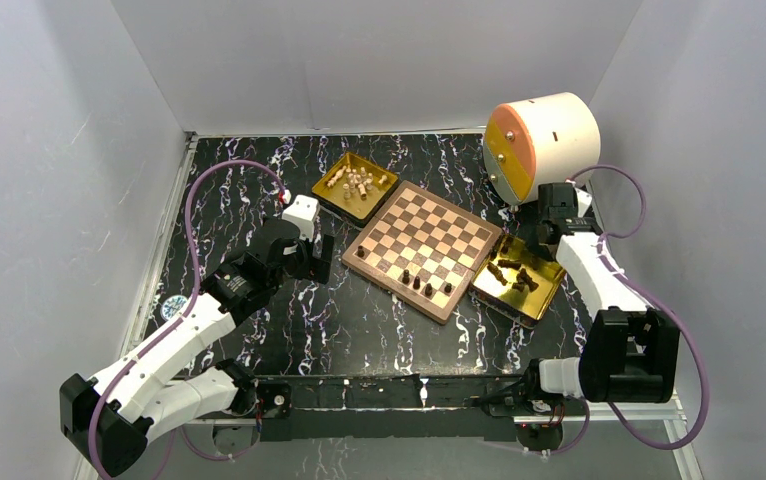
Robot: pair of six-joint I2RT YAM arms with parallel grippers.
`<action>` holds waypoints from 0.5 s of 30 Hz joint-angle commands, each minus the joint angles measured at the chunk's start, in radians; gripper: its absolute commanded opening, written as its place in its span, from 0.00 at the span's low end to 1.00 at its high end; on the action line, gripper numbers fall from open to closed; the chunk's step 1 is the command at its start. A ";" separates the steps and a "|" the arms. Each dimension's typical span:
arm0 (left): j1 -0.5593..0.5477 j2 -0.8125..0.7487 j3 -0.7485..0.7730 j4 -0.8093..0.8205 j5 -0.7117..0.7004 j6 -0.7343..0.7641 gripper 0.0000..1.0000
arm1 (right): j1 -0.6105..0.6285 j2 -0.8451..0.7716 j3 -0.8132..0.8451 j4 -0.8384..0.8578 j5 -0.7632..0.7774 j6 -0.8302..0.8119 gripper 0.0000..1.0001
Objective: Set up the chess pieces on the board
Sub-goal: Pick up the chess piece from the storage box, then place the chess piece on the chessboard.
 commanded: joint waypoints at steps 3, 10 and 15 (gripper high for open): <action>-0.001 -0.013 -0.002 0.011 -0.024 0.009 0.90 | 0.061 -0.039 0.094 -0.050 0.012 -0.008 0.15; -0.001 -0.007 -0.002 0.011 -0.018 0.003 0.90 | 0.159 -0.070 0.134 -0.069 -0.031 0.010 0.15; -0.001 0.010 0.016 0.019 0.024 -0.045 0.87 | 0.223 -0.096 0.180 -0.086 -0.079 0.084 0.15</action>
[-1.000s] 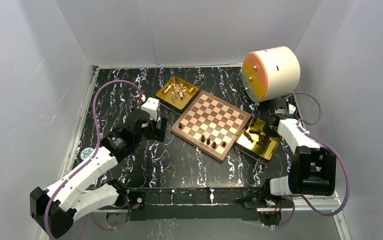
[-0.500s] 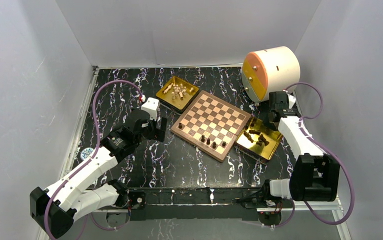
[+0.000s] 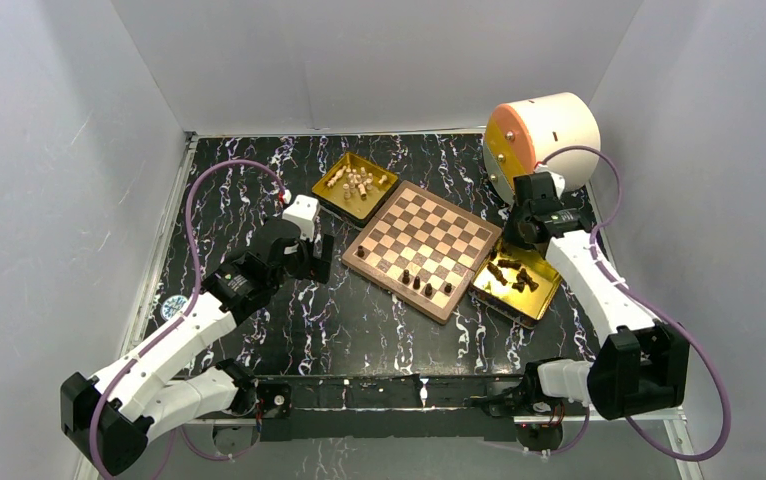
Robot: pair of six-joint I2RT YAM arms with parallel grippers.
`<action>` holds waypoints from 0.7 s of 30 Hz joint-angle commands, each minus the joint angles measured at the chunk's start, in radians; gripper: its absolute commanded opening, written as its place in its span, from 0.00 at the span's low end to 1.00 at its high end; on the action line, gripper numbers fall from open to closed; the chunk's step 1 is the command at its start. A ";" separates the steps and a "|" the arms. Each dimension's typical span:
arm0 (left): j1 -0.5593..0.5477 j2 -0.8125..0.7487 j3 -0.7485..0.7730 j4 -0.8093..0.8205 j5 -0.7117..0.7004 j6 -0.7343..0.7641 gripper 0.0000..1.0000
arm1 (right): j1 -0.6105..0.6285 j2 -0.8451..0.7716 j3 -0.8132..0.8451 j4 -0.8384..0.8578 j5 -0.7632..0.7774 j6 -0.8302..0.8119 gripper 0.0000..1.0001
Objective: Set up the chess pieces on the board
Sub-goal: Place the chess piece on the chessboard.
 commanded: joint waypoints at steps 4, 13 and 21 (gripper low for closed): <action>-0.001 0.025 0.069 0.066 0.094 -0.152 0.84 | 0.055 -0.077 0.085 0.022 -0.125 0.136 0.14; -0.001 0.131 0.044 0.428 0.257 -0.494 0.70 | 0.075 -0.091 0.032 0.172 -0.311 0.306 0.13; -0.002 0.351 0.078 0.630 0.421 -0.687 0.70 | 0.076 -0.086 -0.003 0.313 -0.430 0.449 0.14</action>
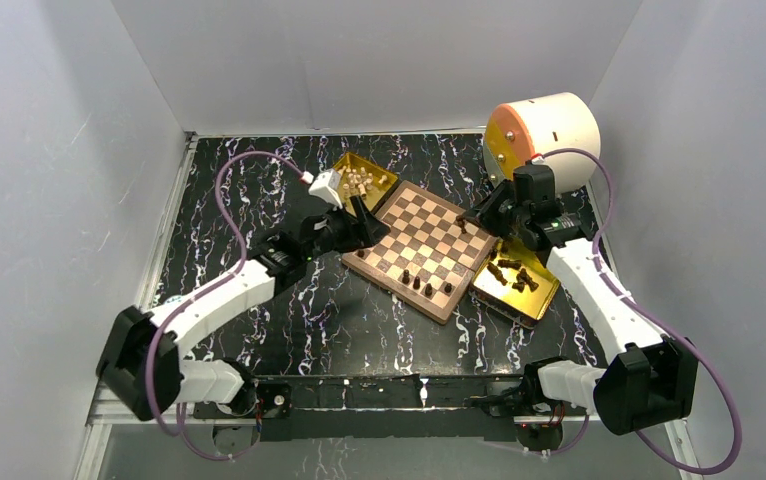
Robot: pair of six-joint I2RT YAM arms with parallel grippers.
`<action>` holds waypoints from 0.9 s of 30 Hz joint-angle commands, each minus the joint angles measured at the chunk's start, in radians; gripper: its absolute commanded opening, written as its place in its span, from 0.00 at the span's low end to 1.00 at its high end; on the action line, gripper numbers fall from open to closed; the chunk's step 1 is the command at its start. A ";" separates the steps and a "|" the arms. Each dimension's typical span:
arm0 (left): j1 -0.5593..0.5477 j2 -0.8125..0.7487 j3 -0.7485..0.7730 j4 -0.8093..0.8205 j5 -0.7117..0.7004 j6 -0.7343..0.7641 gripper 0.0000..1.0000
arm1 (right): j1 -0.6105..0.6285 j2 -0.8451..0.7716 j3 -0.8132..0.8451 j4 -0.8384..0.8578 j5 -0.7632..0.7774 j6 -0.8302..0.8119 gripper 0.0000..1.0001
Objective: Set up the chess pieces on the board
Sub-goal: Place the chess piece on the chessboard.
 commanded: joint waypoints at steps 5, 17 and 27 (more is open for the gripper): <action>-0.004 0.196 0.024 0.393 0.182 -0.335 0.68 | 0.004 -0.040 -0.045 0.235 -0.105 0.206 0.14; -0.009 0.345 0.091 0.584 0.274 -0.293 0.65 | 0.011 -0.008 -0.055 0.319 -0.234 0.181 0.15; -0.002 0.233 0.181 0.051 0.140 0.170 0.65 | 0.042 0.078 0.035 0.067 -0.131 -0.162 0.15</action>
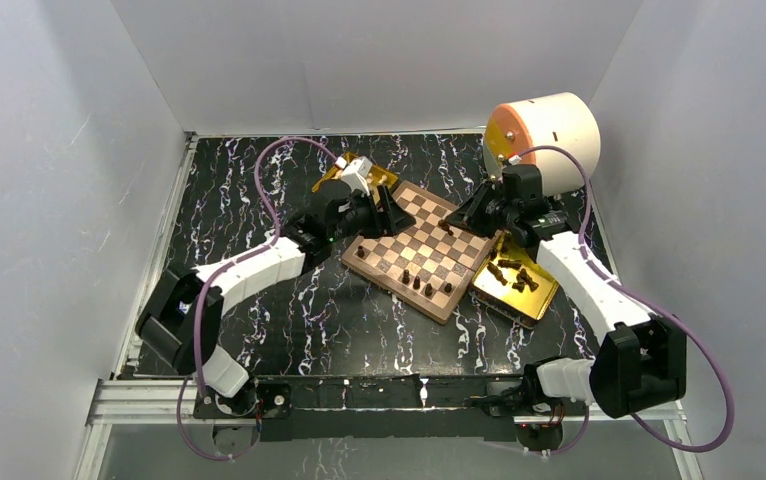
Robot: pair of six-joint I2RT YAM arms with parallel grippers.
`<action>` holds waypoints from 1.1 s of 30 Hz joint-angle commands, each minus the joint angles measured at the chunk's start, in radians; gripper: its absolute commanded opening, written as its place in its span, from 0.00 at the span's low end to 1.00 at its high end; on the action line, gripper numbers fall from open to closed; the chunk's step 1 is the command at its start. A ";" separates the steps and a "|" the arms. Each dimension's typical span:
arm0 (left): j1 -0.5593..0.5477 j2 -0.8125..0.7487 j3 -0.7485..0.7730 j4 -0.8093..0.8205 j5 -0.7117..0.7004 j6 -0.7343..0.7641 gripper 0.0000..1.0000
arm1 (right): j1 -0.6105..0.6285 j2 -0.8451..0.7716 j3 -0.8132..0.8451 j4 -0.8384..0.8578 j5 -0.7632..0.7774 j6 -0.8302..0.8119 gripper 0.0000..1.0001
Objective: Set up the chess pieces on the board
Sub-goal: Place the chess piece on the chessboard.
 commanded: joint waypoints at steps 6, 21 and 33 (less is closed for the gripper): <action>0.009 -0.153 0.056 -0.364 -0.099 0.347 0.66 | 0.116 0.081 0.131 -0.177 0.193 -0.270 0.14; 0.011 -0.277 0.007 -0.499 -0.255 0.441 0.62 | 0.270 0.308 0.242 -0.235 0.387 -0.375 0.17; 0.011 -0.385 -0.051 -0.558 -0.332 0.459 0.62 | 0.332 0.443 0.277 -0.169 0.401 -0.391 0.21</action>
